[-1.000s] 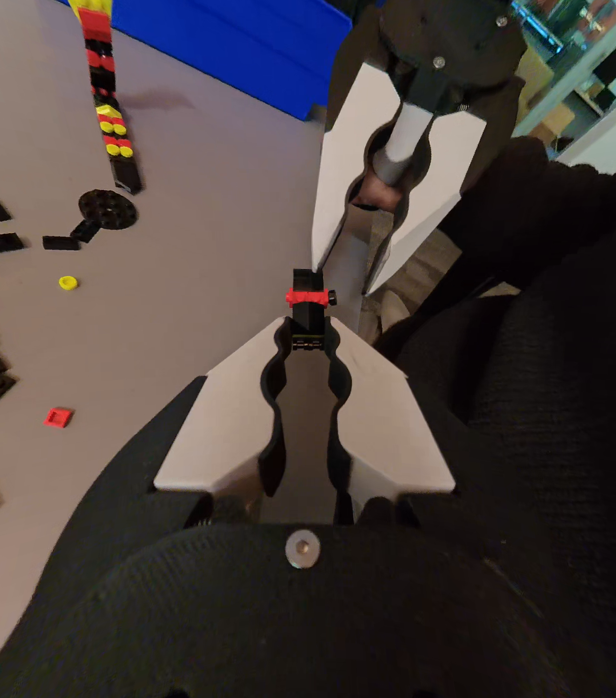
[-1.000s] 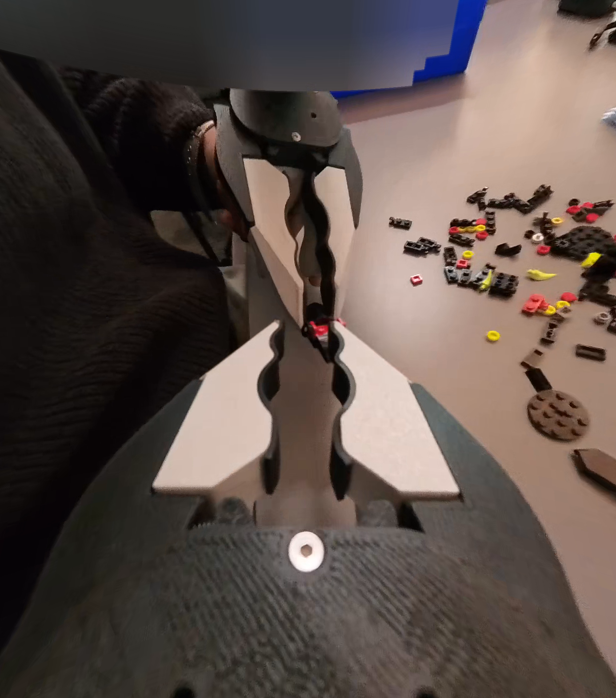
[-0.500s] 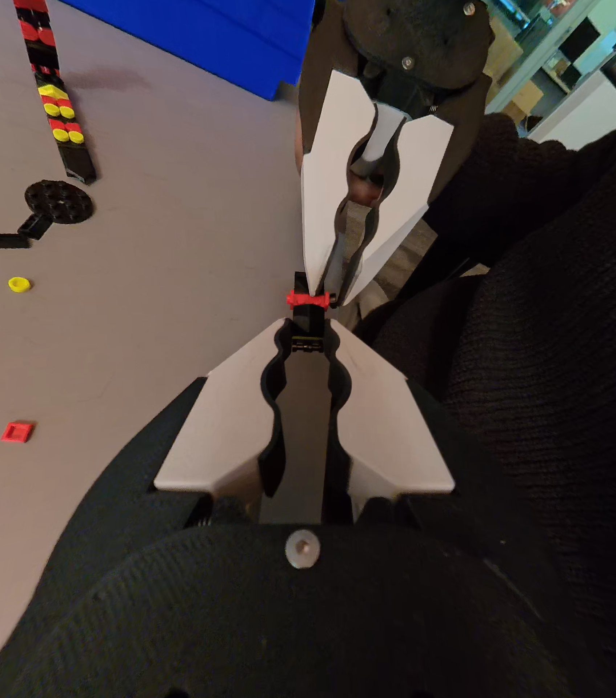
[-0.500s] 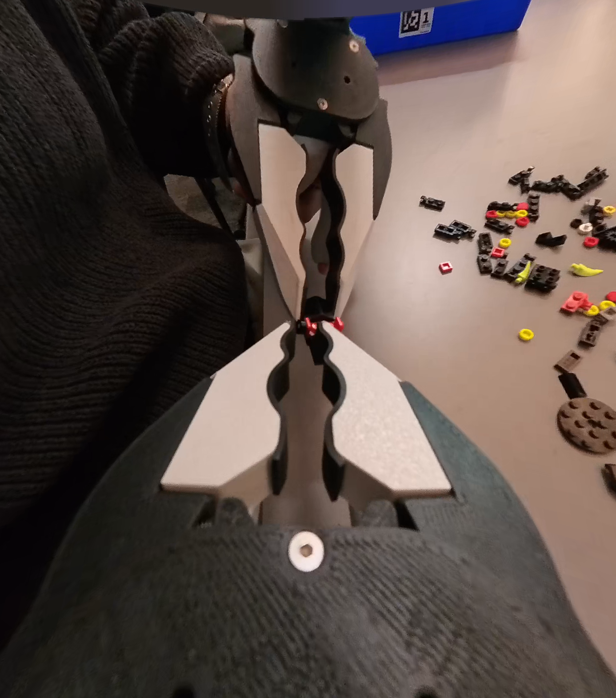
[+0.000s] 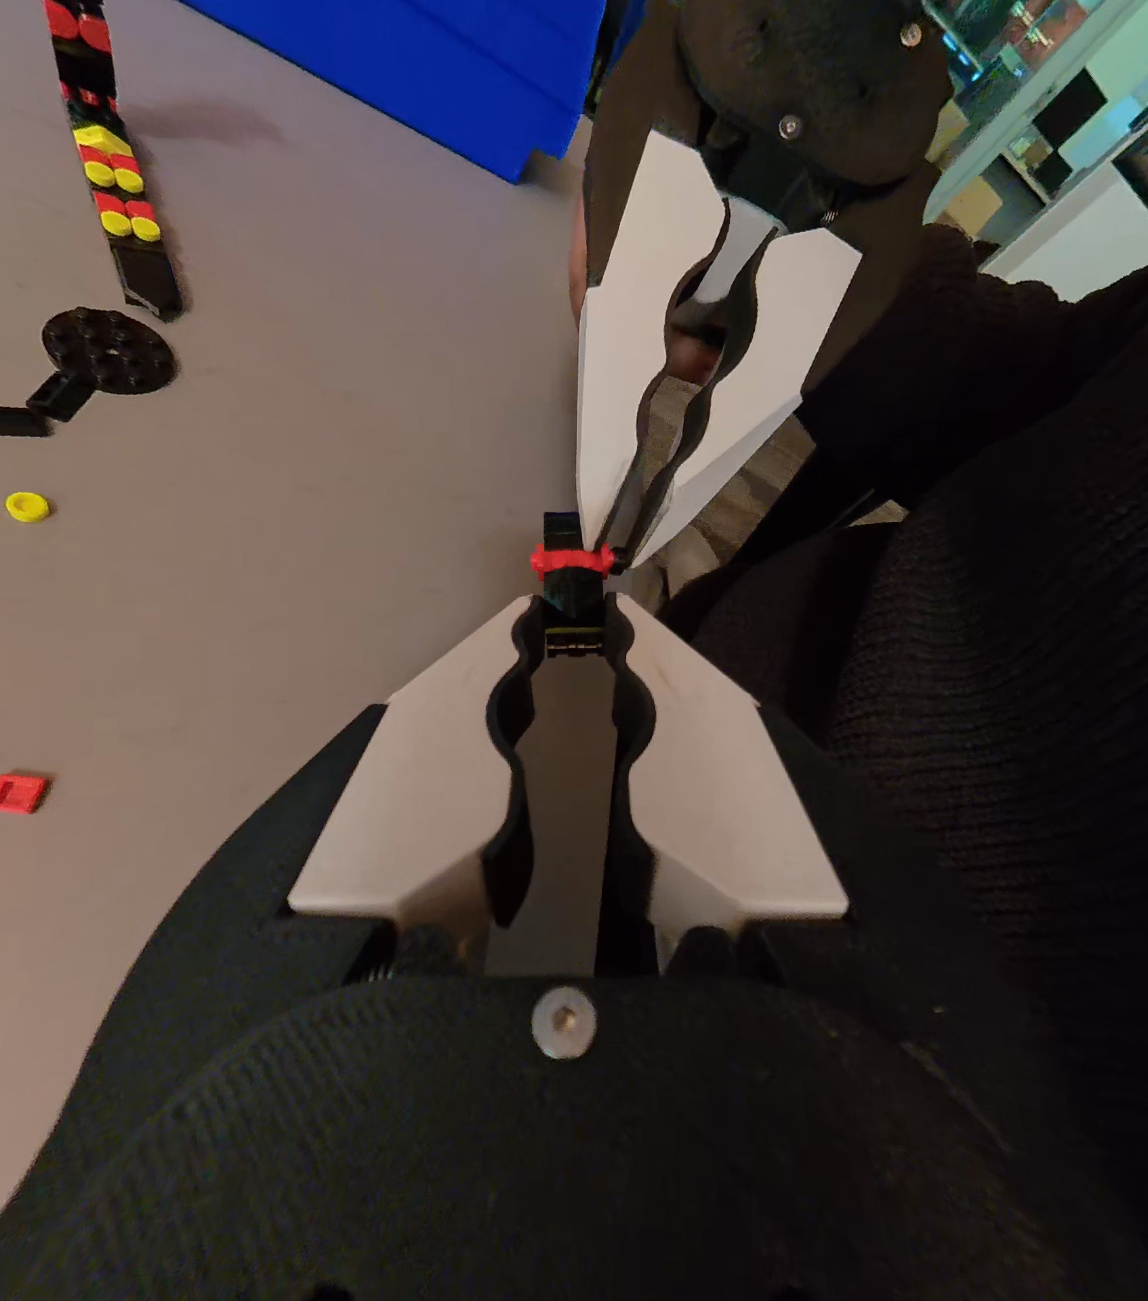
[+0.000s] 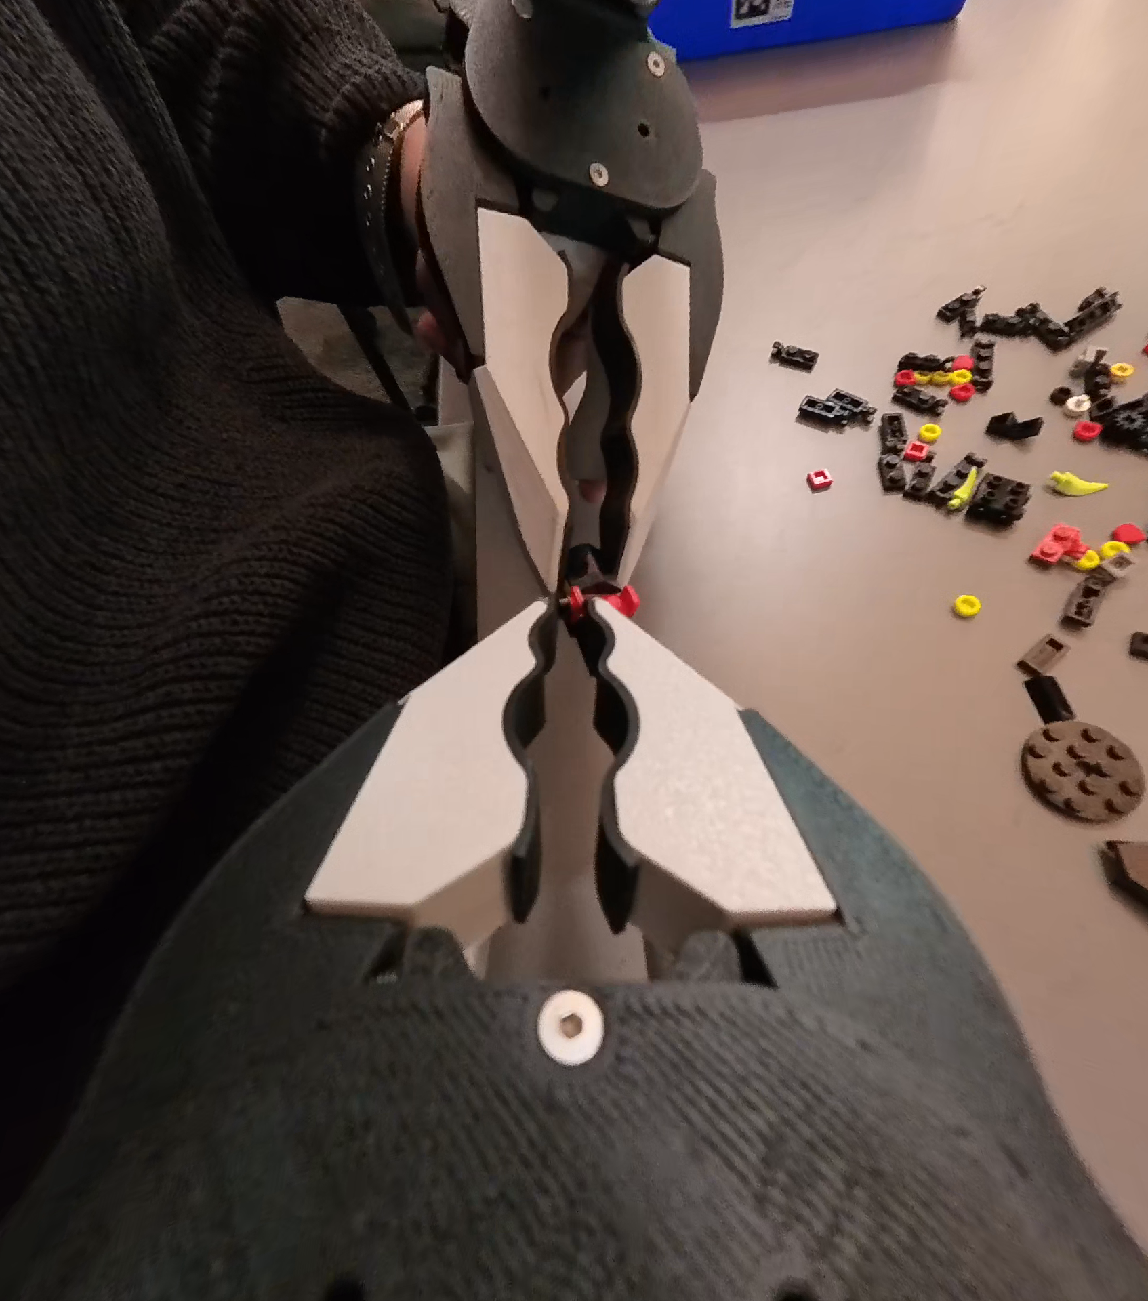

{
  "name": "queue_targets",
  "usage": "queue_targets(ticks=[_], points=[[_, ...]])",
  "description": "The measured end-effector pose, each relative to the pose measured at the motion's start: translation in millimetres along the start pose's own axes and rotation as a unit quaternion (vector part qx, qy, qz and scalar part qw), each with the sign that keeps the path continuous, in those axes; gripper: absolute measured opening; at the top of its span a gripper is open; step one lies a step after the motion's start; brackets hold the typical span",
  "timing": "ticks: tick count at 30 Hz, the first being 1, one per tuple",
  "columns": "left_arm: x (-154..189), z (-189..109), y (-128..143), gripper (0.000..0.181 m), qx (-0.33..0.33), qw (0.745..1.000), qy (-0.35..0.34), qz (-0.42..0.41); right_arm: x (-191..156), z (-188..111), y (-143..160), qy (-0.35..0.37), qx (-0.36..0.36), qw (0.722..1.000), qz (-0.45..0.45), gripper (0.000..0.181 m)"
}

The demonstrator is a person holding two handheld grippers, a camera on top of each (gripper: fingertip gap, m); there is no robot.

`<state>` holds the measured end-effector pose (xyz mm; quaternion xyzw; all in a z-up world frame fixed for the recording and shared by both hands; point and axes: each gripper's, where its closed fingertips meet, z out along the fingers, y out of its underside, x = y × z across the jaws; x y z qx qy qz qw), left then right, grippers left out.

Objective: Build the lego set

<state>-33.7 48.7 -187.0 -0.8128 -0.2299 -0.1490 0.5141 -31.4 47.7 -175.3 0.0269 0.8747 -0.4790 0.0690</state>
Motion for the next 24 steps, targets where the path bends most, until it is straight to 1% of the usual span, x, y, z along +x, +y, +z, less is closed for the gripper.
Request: queue_targets(ticks=[6, 10, 18, 24], points=[[0, 2, 3, 0.013, -0.006, 1.000, -0.007, 0.016, -1, 1, 3, -0.009, -0.007, 1.000, 0.007, 0.005], [0, 3, 2, 0.012, -0.006, 1.000, -0.010, 0.000, -1, 1, 4, -0.011, -0.010, 1.000, 0.014, 0.005], [-2, 8, 7, 0.012, -0.020, 0.999, -0.030, 0.008, -2, 3, 10, -0.022, -0.031, 0.999, 0.033, 0.003], [-2, 8, 7, 0.012, -0.021, 0.999, -0.029, 0.008, -2, 3, 11, -0.019, -0.033, 0.999, 0.026, 0.003]])
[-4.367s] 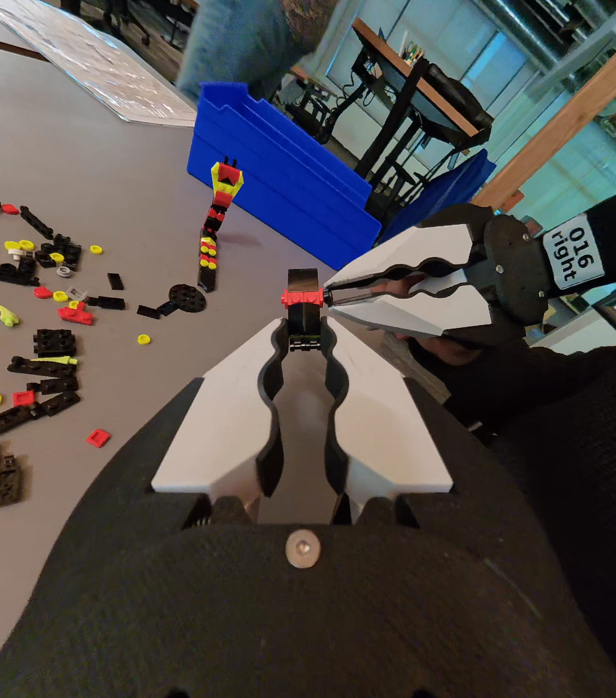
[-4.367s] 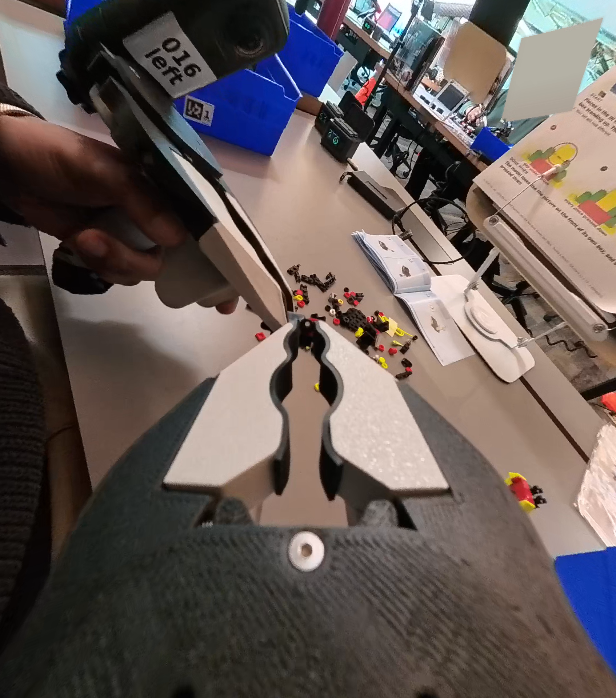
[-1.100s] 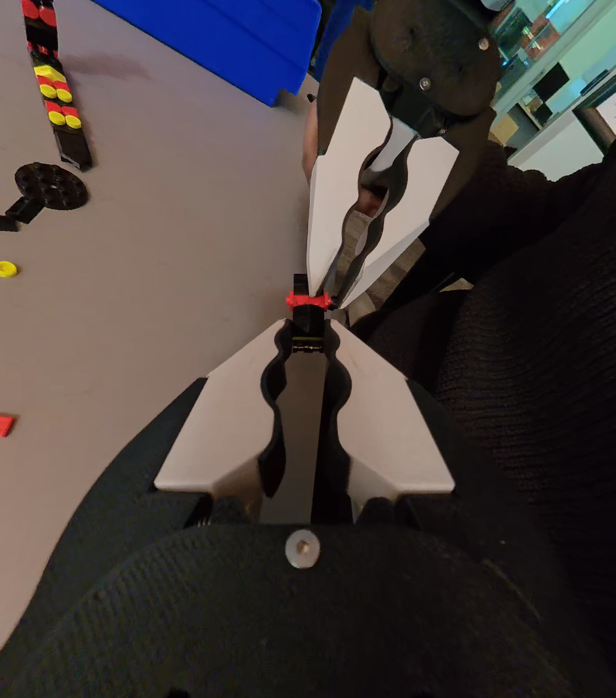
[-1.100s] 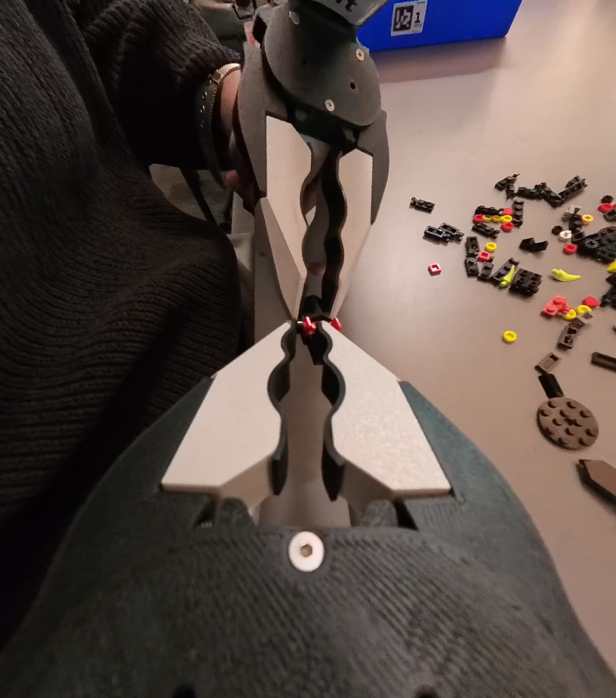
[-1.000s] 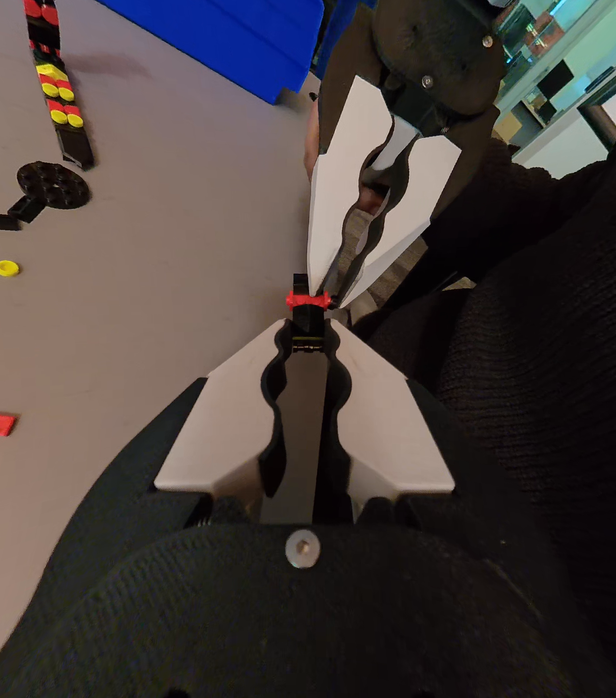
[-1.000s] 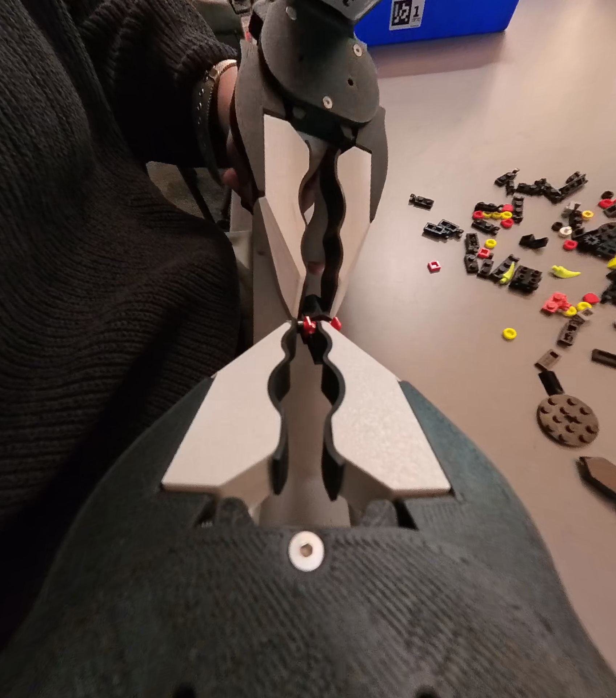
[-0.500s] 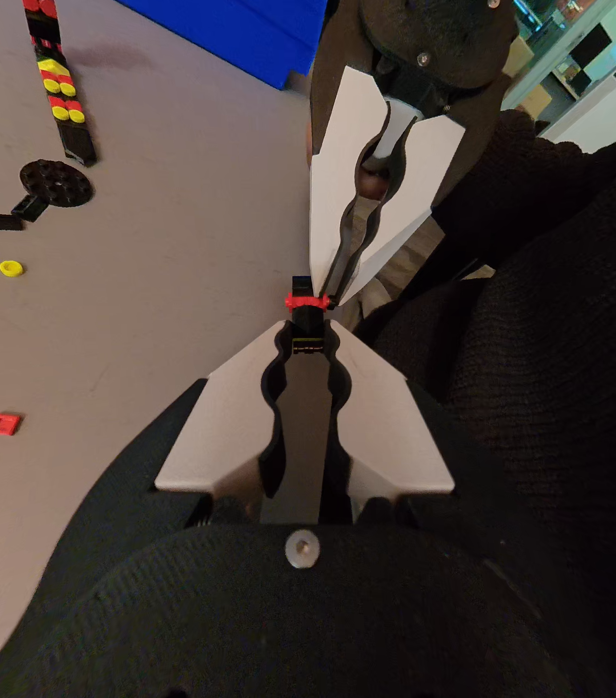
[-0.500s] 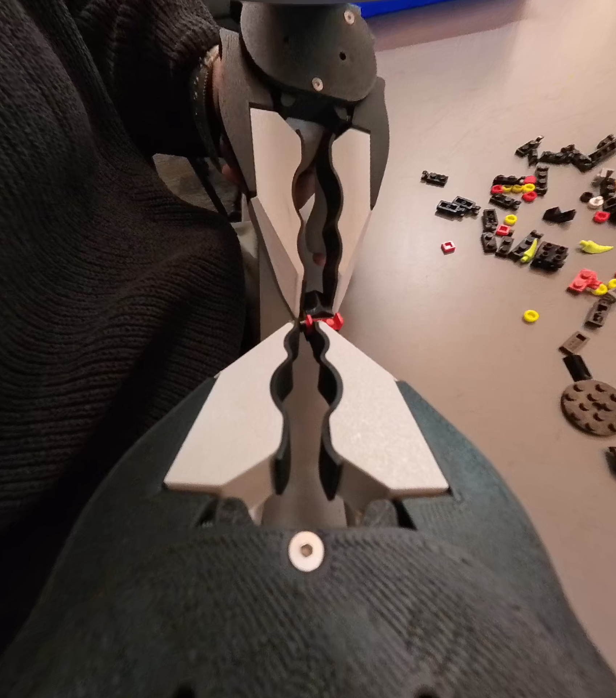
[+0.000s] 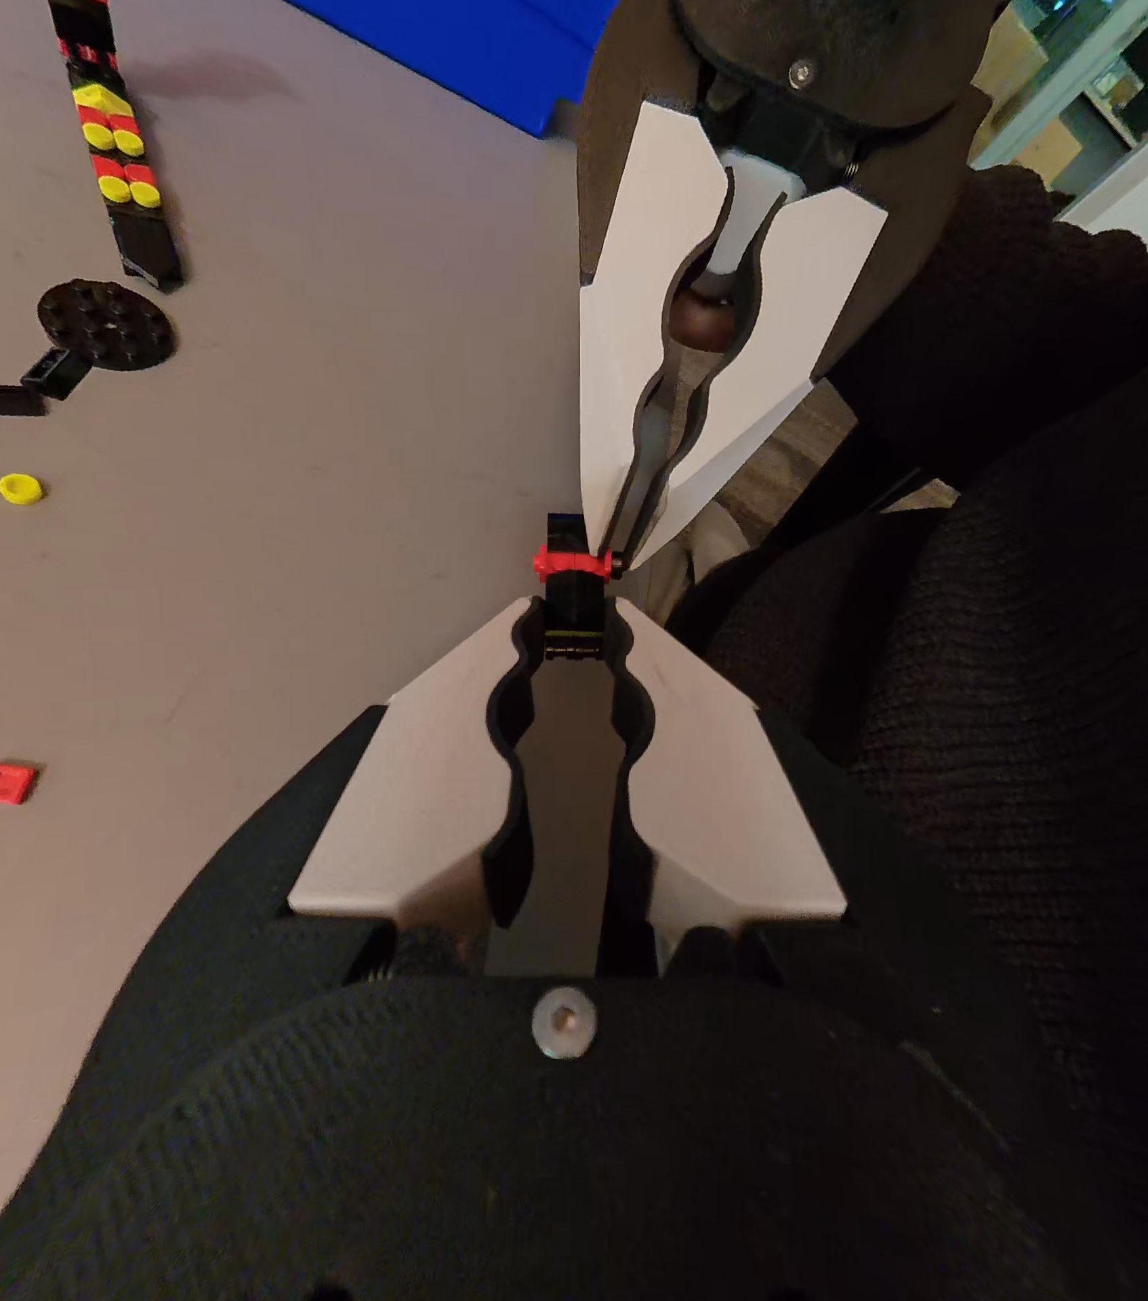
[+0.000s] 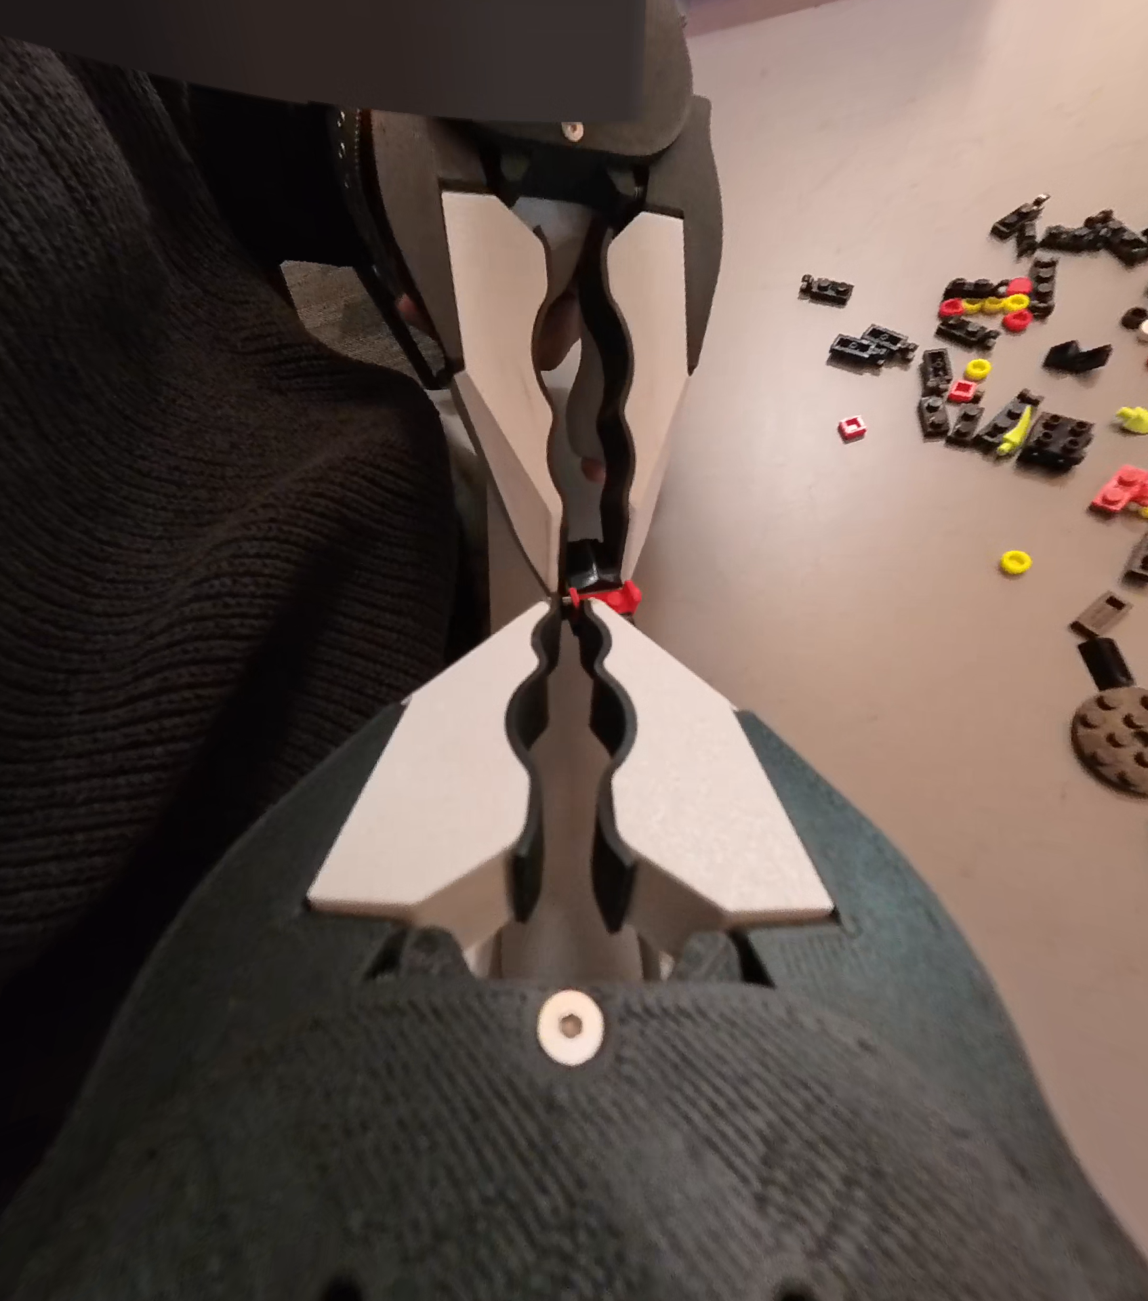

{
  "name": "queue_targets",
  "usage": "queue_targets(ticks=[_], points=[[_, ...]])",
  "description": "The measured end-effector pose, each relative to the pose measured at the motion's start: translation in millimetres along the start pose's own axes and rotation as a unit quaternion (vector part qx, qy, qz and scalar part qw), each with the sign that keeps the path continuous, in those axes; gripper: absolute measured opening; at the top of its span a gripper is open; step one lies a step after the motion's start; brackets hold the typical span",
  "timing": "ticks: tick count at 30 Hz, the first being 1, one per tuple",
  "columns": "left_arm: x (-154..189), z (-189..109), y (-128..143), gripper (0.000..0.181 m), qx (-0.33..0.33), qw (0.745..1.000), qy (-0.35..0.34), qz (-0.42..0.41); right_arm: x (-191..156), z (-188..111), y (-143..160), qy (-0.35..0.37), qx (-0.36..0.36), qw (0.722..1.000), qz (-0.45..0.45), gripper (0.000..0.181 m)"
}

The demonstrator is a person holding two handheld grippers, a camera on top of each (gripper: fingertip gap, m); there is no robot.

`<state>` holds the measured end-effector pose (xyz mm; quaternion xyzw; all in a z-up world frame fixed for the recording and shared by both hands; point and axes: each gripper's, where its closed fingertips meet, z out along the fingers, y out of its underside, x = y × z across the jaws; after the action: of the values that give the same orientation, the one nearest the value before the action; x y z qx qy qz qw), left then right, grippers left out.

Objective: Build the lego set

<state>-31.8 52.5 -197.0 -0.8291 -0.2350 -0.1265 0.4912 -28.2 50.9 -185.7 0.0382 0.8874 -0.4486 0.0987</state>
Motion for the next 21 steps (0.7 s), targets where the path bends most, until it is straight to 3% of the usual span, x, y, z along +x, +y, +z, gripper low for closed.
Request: queue_targets(ticks=[4, 8, 10, 15, 21], points=[[-6, -3, -4, 0.013, 0.011, 1.000, -0.001, -0.029, 8, 0, -6, 0.024, 0.029, 0.999, -0.004, 0.004], [-12, -11, -15, 0.013, 0.053, 0.990, 0.041, -0.127, 17, -12, -18, 0.038, 0.079, 0.996, 0.008, 0.025], [-18, -16, -20, 0.013, 0.074, 0.981, 0.054, -0.168, 23, -20, -24, 0.052, 0.104, 0.993, 0.011, 0.025], [-23, -25, -35, 0.013, 0.134, 0.946, 0.110, -0.272, 44, -35, -41, 0.164, 0.139, 0.976, -0.026, 0.022], [-18, -30, -54, 0.013, 0.207, 0.890, 0.179, -0.364, 41, -36, -62, 0.256, 0.148, 0.952, -0.082, 0.007]])
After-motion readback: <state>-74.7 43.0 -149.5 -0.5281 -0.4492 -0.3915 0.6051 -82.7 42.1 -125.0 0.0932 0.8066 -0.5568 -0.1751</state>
